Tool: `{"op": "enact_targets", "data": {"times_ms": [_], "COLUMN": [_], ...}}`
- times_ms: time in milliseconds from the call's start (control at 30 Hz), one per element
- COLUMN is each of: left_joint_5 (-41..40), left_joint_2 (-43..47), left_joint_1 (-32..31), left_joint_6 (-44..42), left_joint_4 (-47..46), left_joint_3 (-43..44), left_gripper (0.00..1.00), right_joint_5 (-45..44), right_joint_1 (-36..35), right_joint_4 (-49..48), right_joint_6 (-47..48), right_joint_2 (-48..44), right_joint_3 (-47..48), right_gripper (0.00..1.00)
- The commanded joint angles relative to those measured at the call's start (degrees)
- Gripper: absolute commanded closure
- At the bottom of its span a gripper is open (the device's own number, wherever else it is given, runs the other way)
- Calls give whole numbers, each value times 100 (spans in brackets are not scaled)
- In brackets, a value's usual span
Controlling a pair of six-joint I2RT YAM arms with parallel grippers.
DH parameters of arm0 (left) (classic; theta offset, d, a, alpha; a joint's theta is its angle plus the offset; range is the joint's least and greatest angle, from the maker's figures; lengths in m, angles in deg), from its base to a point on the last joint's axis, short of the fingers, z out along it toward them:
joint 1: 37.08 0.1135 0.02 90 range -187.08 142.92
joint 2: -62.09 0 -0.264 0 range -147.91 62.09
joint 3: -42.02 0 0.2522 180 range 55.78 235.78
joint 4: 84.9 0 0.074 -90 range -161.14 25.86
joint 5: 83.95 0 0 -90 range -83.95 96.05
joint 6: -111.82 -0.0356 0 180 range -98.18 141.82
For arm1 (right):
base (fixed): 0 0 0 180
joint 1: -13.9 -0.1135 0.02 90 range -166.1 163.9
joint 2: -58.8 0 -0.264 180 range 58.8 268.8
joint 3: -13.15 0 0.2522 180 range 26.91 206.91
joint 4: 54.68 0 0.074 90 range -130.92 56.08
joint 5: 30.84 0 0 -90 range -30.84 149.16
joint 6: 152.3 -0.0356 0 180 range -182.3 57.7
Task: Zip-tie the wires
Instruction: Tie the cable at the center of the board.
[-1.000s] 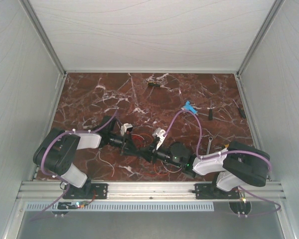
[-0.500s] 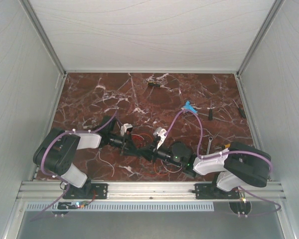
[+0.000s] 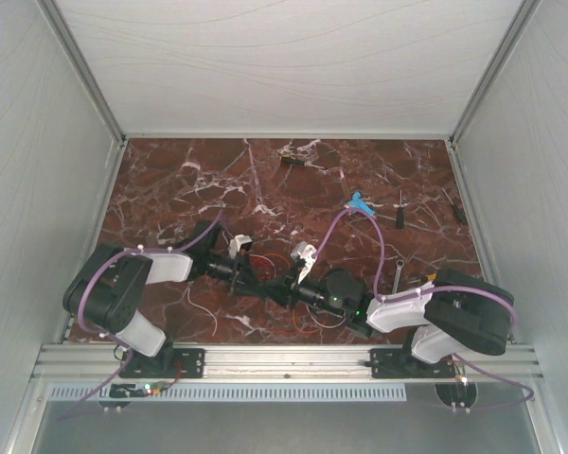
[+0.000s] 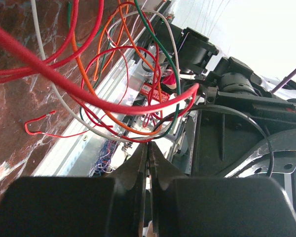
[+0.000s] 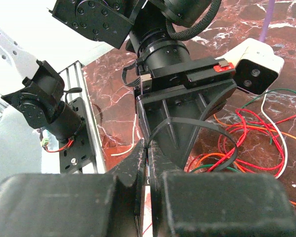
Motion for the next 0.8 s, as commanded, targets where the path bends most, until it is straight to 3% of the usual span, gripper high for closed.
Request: {"op": "enact_targets", "data": {"times_ms": [0, 767], "left_joint_5": [24, 111], "left_joint_2": [-34, -102], "left_joint_1": [-35, -34], "left_joint_6": [-38, 194], "left_joint_4": [-16, -291], "left_joint_3": [148, 92], "left_gripper": [100, 100], "right_joint_5": [44, 287], "right_joint_1": [25, 24], "right_joint_4": [-402, -859], "right_joint_6": [-78, -244], "right_joint_2": [100, 489], "right_joint_3": [122, -8], "right_gripper": [100, 100]}}
